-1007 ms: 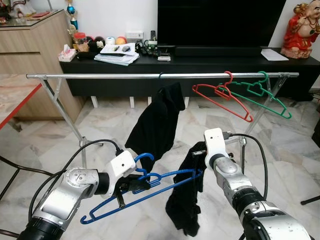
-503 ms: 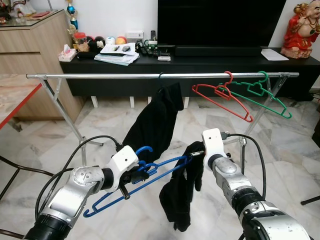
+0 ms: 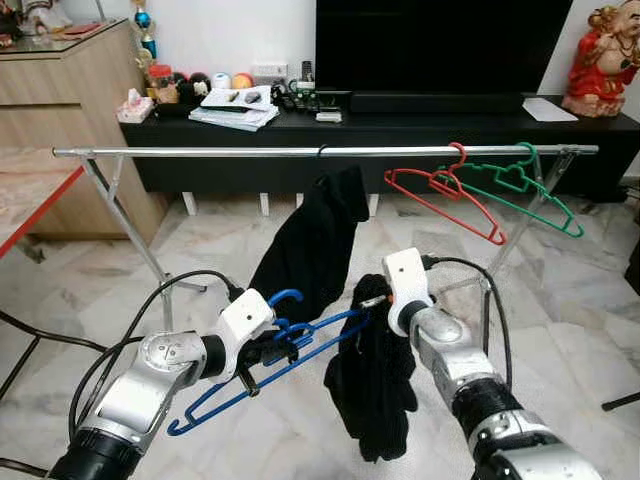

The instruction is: Hang hanger

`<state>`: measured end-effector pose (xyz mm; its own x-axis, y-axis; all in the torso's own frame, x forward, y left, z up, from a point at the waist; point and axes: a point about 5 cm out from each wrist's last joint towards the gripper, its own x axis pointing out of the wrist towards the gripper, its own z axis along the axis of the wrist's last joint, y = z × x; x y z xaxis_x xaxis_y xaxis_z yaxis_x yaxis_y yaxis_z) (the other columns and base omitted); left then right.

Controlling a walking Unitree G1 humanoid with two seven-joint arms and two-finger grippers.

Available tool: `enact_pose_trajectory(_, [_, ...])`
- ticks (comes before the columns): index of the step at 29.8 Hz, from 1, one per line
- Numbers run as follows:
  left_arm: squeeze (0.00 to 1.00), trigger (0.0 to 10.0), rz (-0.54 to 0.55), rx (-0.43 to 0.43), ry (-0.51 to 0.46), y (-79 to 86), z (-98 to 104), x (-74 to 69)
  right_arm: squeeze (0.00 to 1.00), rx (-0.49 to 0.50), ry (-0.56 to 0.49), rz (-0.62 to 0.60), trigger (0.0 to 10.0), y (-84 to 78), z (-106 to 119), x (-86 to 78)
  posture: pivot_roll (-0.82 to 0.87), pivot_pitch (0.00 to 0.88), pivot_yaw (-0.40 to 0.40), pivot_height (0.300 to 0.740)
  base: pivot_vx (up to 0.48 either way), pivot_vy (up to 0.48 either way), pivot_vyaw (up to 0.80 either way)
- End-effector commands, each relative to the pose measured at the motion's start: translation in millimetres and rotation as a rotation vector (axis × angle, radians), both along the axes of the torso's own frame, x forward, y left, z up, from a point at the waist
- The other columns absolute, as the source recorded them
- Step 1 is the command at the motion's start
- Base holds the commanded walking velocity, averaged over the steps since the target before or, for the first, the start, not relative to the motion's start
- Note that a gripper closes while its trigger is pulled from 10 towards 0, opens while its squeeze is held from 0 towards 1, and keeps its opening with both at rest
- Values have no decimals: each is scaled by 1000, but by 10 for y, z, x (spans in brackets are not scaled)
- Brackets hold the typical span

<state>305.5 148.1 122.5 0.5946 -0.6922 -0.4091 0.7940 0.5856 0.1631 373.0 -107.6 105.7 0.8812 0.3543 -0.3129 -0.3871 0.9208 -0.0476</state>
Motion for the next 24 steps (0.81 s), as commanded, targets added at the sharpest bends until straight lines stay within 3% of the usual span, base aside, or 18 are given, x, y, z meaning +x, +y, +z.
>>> enact_pose_trajectory(1, [0,10000,18,5,-32,20,59,43,0,29,-41,10,10000,46,125,33,64,14,7,740,0,0,0])
enact_pose_trajectory(7, [0,10000,99,21,-76,47,78,133,0,60,-47,-17,10000,100,135,-20,62,15,7,740,0,0,0])
enact_pose_trajectory(8, [0,10000,133,33,-85,59,77,167,0,67,-45,-73,10000,67,118,-41,61,15,9,740,0,0,0])
enact_pose_trajectory(14, [0,10000,141,64,-84,75,50,176,0,70,-52,-149,10000,-9,130,-55,58,14,11,740,0,0,0])
enact_pose_trajectory(24, [0,10000,147,59,-87,71,37,184,0,83,-47,-91,10000,100,190,-102,59,12,12,740,0,0,0])
